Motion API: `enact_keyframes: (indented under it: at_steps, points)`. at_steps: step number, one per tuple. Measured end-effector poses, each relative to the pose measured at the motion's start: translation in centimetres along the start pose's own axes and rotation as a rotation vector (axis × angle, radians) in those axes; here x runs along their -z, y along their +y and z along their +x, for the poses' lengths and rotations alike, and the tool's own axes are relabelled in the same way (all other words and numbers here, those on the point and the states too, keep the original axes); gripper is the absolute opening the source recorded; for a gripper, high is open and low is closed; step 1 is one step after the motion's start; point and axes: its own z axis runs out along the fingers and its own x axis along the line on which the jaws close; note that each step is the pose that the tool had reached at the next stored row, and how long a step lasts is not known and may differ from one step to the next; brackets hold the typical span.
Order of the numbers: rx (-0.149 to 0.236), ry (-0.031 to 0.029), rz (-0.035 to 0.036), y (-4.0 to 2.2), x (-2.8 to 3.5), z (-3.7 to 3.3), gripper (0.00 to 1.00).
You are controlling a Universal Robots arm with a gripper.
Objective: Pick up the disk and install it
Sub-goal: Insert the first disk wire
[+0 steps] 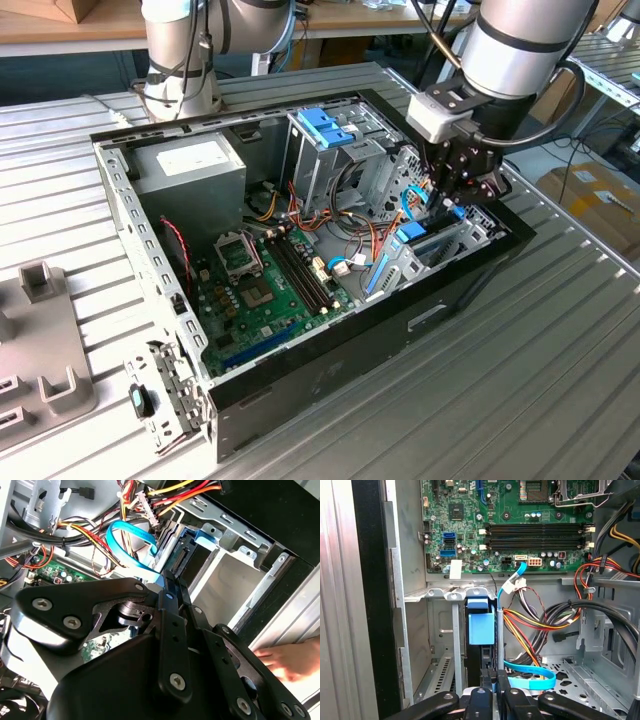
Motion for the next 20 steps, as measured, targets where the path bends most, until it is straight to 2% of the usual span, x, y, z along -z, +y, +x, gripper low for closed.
enact_keyframes:
  at_steps: [15, 20]
  points:
    - [0.01, -0.002, 0.0103, 0.3, -0.08, 0.16, 0.16]
    - [0.021, -0.0038, 0.0185, 0.36, -0.08, 0.17, 0.16]
